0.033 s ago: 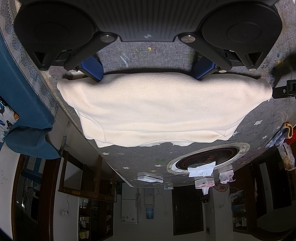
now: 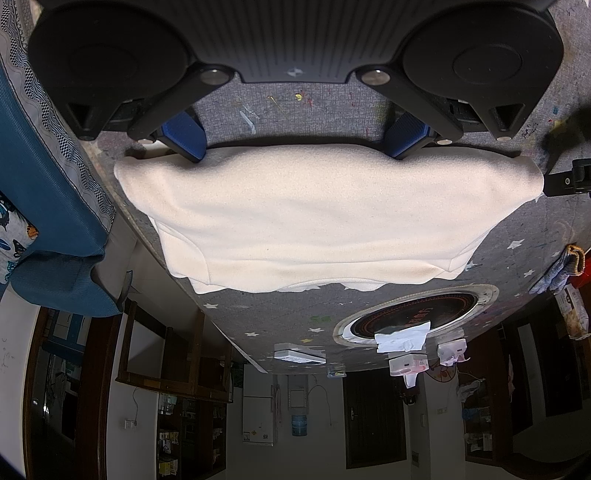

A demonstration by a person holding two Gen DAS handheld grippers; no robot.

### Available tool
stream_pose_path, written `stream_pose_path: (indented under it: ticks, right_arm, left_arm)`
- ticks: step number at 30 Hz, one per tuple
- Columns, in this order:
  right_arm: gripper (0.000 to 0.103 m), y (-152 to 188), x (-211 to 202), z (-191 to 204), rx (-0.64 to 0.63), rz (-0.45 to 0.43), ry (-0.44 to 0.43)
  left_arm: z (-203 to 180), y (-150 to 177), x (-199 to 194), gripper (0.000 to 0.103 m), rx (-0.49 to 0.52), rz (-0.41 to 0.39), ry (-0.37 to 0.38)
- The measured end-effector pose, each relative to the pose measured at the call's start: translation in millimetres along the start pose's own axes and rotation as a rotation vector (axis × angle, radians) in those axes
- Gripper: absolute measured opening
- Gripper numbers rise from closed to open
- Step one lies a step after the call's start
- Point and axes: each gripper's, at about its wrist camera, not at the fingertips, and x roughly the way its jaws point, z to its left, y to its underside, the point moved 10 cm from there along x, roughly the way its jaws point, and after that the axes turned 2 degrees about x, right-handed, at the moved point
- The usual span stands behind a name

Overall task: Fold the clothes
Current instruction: 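Move both grippers toward the folded cream sweatshirt on the table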

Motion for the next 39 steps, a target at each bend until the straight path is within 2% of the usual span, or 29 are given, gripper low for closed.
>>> stream_pose_path:
  ticks: [10, 17, 25, 33, 39]
  right_arm:
    - [0.103, -1, 0, 1, -0.012, 0.004, -0.007]
    - [0.103, 6, -14, 1, -0.044, -0.007, -0.027]
    - [0.103, 10, -46, 3, -0.097, -0.057, -0.050]
    - [0.103, 16, -76, -6, -0.098, -0.109, -0.033]
    - [0.103, 20, -97, -8, -0.098, -0.129, -0.026]
  left_arm:
    - [-1, 2, 0, 0.103, -0.018, 0.011, -0.019]
    - [-5, 12, -16, 0.103, -0.036, 0.035, -0.033]
    - [-26, 19, -37, 0.103, -0.077, 0.087, 0.025]
    - [-54, 20, -66, 0.103, -0.059, 0.079, 0.064]
    - [-70, 18, -89, 0.103, -0.006, 0.053, 0.063]
